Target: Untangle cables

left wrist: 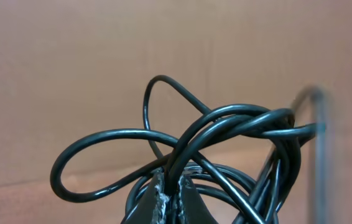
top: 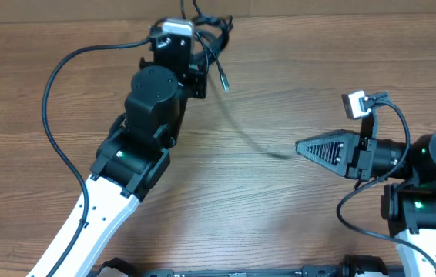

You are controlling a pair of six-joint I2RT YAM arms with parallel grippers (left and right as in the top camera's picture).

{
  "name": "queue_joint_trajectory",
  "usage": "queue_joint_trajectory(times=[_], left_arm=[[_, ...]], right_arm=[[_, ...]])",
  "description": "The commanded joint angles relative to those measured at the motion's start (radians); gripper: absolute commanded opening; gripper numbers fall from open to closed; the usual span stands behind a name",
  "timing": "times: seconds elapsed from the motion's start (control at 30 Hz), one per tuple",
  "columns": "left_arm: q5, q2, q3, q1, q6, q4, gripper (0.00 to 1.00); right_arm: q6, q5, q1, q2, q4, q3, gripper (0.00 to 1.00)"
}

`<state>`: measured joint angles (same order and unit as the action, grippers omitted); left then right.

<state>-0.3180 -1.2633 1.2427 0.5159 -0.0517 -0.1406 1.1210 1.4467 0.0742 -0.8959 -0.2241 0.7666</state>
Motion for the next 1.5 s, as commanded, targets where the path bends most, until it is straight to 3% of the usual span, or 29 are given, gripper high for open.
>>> queue_joint_trajectory(times=[0.0,0.07,0.13,0.63,0.83,1.17,1.47], left_arm=[[0.101,0.054,0.023,-0.003,0.034,-0.034,0.04],[0.151,0.072,0.023,-0.003,0.057,-0.061,0.04],[0.215,0.092,0.023,-0.003,0.103,-0.074,0.04],[0.863,0.145,0.023,-0.003,0.367,-0.037,0.04],[0.961,0.137,0.023,-0.003,0.366,0.035,0.04],[1.078,0.112,0.023,-0.003,0.359,0.063,0.04],[1.075,0.106,0.023,-0.005,0.358,0.058,0.04]], right_arm=[[-0.022,-0.044,0.0,-0.027,-0.006,0.02,0.32],[-0.022,-0.06,0.0,-0.044,-0.006,0.02,0.43],[-0.022,-0.062,0.0,-0.05,-0.006,0.02,0.45],[-0.022,-0.017,-0.001,-0.051,-0.113,0.02,0.45],[-0.022,-0.004,-0.001,-0.048,-0.112,0.02,0.39],[-0.023,0.008,-0.001,-0.048,-0.113,0.02,0.39],[-0.03,-0.011,0.0,-0.048,-0.113,0.02,0.38]])
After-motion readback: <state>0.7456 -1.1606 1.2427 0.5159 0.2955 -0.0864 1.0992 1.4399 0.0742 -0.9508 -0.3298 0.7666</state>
